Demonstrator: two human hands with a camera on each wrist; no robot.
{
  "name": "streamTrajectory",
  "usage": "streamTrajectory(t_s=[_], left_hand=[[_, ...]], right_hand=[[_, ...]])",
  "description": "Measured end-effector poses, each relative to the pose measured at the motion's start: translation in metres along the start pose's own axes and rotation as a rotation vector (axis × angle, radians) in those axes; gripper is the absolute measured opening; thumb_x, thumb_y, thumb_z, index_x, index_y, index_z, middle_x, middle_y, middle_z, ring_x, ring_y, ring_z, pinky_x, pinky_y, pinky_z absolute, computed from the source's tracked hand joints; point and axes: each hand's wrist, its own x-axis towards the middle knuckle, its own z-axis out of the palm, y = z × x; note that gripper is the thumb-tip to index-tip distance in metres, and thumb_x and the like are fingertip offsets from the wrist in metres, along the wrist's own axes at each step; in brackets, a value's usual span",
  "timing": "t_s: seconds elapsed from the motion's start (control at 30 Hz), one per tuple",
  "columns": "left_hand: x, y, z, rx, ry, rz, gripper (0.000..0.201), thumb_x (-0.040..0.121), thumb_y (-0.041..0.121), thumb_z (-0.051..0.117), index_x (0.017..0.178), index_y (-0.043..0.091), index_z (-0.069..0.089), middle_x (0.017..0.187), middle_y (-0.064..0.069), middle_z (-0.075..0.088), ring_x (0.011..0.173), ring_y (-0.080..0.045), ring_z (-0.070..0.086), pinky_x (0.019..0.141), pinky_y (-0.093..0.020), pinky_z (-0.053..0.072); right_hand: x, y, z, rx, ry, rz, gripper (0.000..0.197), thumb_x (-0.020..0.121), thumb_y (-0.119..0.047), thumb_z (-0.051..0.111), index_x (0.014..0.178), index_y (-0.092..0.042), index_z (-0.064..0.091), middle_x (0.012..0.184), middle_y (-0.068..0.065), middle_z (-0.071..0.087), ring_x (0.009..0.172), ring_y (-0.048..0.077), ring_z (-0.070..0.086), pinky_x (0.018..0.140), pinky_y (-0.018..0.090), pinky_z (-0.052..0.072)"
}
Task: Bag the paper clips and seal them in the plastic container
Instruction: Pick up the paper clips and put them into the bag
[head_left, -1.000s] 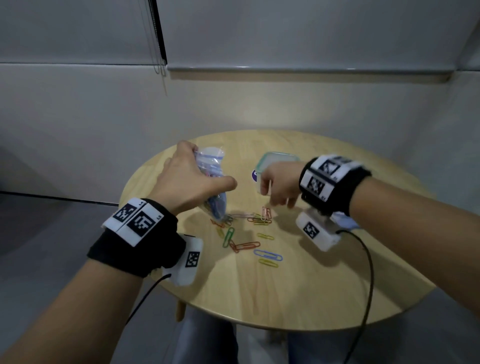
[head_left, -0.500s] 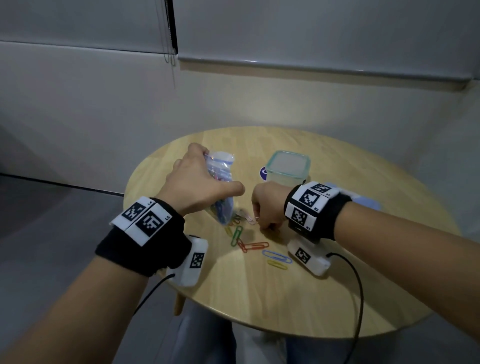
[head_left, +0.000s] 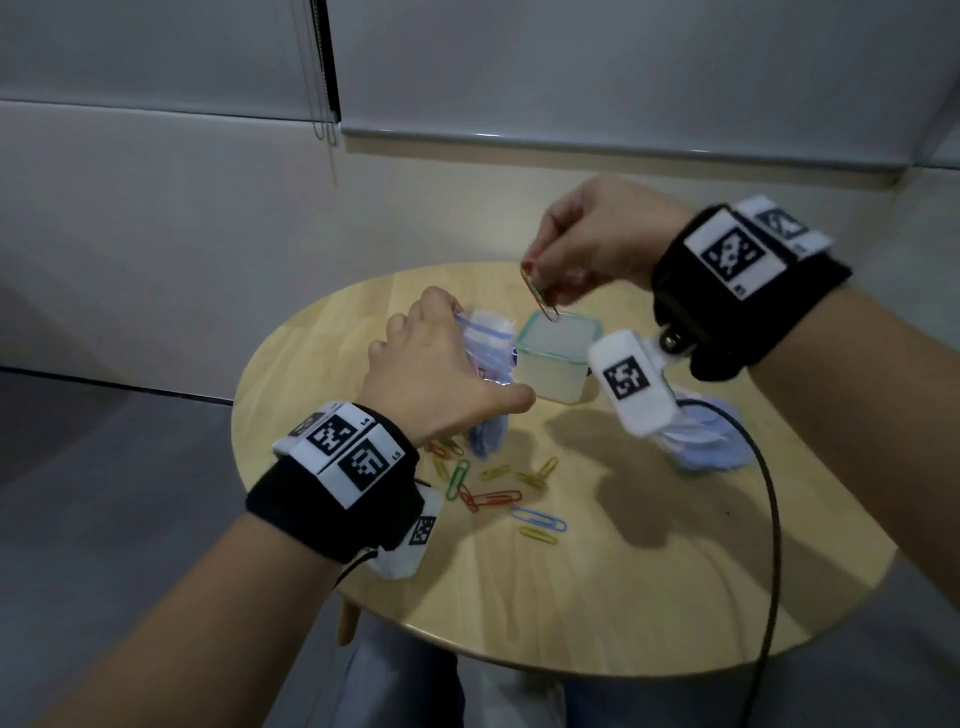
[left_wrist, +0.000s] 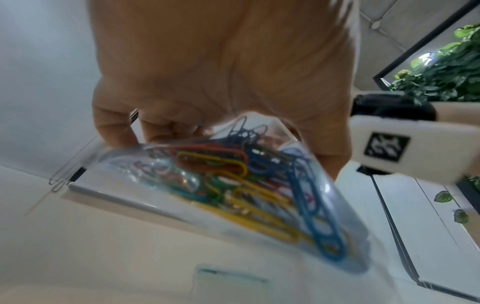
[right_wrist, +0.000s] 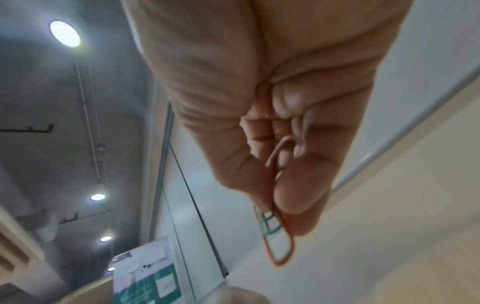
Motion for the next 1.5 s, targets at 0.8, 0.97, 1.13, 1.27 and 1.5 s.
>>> streamTrajectory(t_s=[0.8, 0.97, 1.13, 1.27, 1.5], left_hand=[[0.007, -0.034, -0.039, -0.091, 0.079, -0.136, 0.082, 0.042, 0.061, 0.07, 0.106, 0.022, 0.037, 0.104, -0.005, 0.057, 0.101, -0.03, 0.057, 0.085, -0.049, 0.053], [0.014, -0.067, -0.063, -0.063, 0.147, -0.178, 0.076, 0.047, 0.053, 0.07, 0.107, 0.018, 0.04, 0.1, -0.008, 0.058, 0.095, -0.032, 0.058, 0.081, -0.047, 0.055], [0.014, -0.092, -0.079, -0.057, 0.191, -0.197, 0.077, 0.046, 0.051, 0.07, 0.107, 0.013, 0.043, 0.097, -0.009, 0.055, 0.095, -0.033, 0.056, 0.079, -0.045, 0.054], [0.013, -0.101, -0.077, -0.072, 0.181, -0.202, 0.077, 0.044, 0.051, 0.071, 0.105, 0.012, 0.044, 0.093, -0.007, 0.054, 0.088, -0.031, 0.056, 0.072, -0.04, 0.052], [0.008, -0.091, -0.06, -0.103, 0.078, -0.193, 0.074, 0.048, 0.052, 0.07, 0.107, 0.018, 0.041, 0.097, -0.005, 0.059, 0.093, -0.028, 0.059, 0.076, -0.04, 0.054]], right_hand=[[0.019, 0.049, 0.092, -0.477, -0.401, 0.055, 0.027, 0.082, -0.002, 0.058, 0.103, -0.016, 0.067, 0.107, 0.016, 0.068, 0.085, 0.029, 0.068, 0.072, 0.036, 0.058], [0.033, 0.041, 0.143, -0.697, -0.495, -0.209, 0.047, 0.091, -0.019, 0.052, 0.137, -0.025, 0.045, 0.138, 0.005, 0.051, 0.12, 0.025, 0.052, 0.094, 0.03, 0.04], [0.036, 0.017, 0.177, -0.695, -0.652, -0.342, 0.036, 0.098, -0.032, 0.043, 0.132, -0.022, 0.052, 0.122, 0.0, 0.058, 0.102, 0.023, 0.053, 0.074, 0.026, 0.037], [0.037, 0.015, 0.186, -0.813, -0.648, -0.335, 0.034, 0.096, -0.046, 0.039, 0.107, -0.024, 0.062, 0.101, -0.001, 0.065, 0.088, 0.022, 0.059, 0.074, 0.032, 0.041], [0.016, 0.06, 0.126, -0.977, -0.591, -0.257, 0.049, 0.094, -0.015, 0.044, 0.141, -0.03, 0.04, 0.129, 0.007, 0.057, 0.116, 0.029, 0.054, 0.087, 0.027, 0.04]])
